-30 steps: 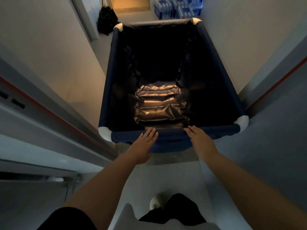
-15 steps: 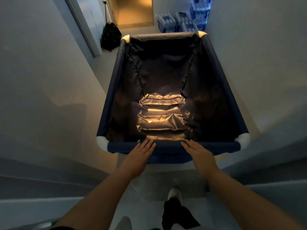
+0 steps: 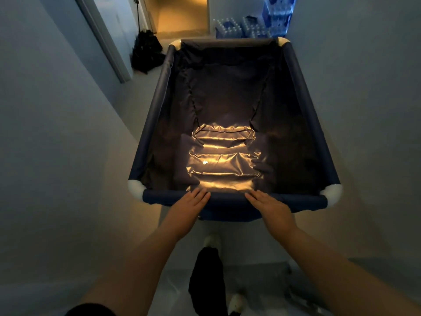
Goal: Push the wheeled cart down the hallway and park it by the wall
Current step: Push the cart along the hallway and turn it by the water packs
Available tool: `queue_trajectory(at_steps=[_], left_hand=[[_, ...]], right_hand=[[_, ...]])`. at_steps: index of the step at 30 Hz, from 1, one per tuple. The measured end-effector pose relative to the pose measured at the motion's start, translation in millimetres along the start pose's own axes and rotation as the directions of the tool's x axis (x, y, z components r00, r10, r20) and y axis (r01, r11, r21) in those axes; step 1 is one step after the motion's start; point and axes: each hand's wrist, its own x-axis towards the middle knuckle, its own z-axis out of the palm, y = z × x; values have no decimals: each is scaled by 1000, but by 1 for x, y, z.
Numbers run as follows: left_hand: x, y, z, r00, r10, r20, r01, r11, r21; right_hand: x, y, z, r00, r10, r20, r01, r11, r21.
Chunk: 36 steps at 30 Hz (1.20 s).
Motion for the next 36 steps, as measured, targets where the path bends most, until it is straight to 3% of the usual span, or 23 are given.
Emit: queue_trajectory(at_steps=[6,13,19,36], left_hand=[[81,-49,-27,999,35,-5,-35,997,-67],[163,-75,-55,986,13,-164,-26,997,-75],[220,-105,-60,995,-98,2,98,989,-110],[315,-126,-60,965,-253,-68,247,965,-86]], right_hand=[[80,28,-21,999,42,23,-42,999,-14],[166,64,-41,992,111,63,-108,993,-46],[227,94,-53,989,91,115,-83,994,-74],[316,148,-82,990,-12,139,37,983,-181]])
